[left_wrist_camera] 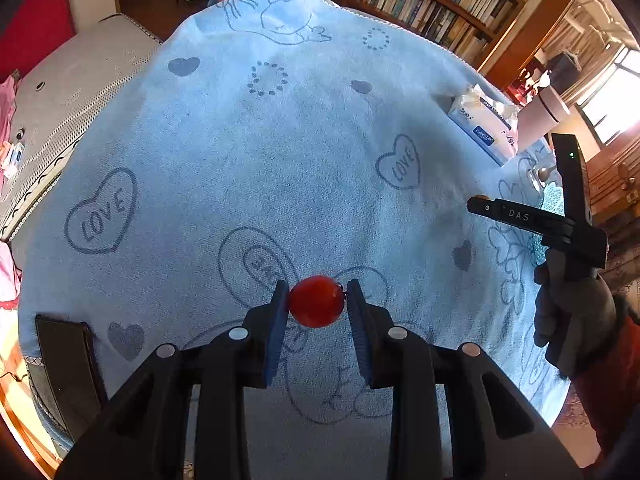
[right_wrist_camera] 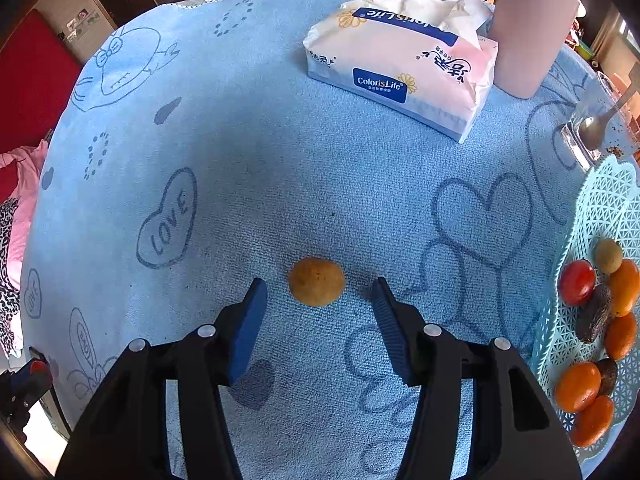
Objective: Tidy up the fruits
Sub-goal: 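Grasp the last small yellow fruit with the right tool, then carry the yellow fruit into the basket with the right tool while the left tool holds the tomato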
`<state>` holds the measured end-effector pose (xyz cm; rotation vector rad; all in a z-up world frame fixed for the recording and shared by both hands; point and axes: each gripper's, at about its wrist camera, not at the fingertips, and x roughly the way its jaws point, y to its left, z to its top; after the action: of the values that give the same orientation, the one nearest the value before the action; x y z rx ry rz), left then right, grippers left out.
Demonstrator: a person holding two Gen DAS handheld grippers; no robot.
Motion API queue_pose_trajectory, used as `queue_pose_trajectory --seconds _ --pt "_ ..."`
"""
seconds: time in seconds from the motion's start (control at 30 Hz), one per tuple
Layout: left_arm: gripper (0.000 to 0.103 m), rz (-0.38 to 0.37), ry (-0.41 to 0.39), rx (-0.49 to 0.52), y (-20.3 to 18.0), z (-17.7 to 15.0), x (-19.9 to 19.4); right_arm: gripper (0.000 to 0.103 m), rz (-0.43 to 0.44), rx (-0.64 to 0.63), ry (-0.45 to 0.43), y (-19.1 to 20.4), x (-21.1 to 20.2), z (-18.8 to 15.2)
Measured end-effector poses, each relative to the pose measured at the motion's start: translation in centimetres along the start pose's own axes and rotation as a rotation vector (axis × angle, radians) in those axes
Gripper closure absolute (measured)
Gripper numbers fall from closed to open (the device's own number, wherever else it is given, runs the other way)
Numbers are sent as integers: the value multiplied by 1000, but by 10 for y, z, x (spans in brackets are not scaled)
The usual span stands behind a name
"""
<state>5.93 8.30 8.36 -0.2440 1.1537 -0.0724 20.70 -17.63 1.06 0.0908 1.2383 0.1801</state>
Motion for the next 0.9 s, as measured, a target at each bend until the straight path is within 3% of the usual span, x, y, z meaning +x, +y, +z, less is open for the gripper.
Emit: queue_pose_trajectory --seconds 0.13,0.27,0.5,0.9 --pt "73 0 -5 1 4 0 -3 59 -75 -58 -12 12 6 -2" --pt "73 2 -10 -5 8 0 -6 76 -93 -83 -14 18 4 -5" --pt "73 3 -24 -4 7 2 -11 76 -39 -79 6 25 -9 -27" --pt "73 14 -50 53 -17 3 -20 76 69 -110 76 40 -35 -95"
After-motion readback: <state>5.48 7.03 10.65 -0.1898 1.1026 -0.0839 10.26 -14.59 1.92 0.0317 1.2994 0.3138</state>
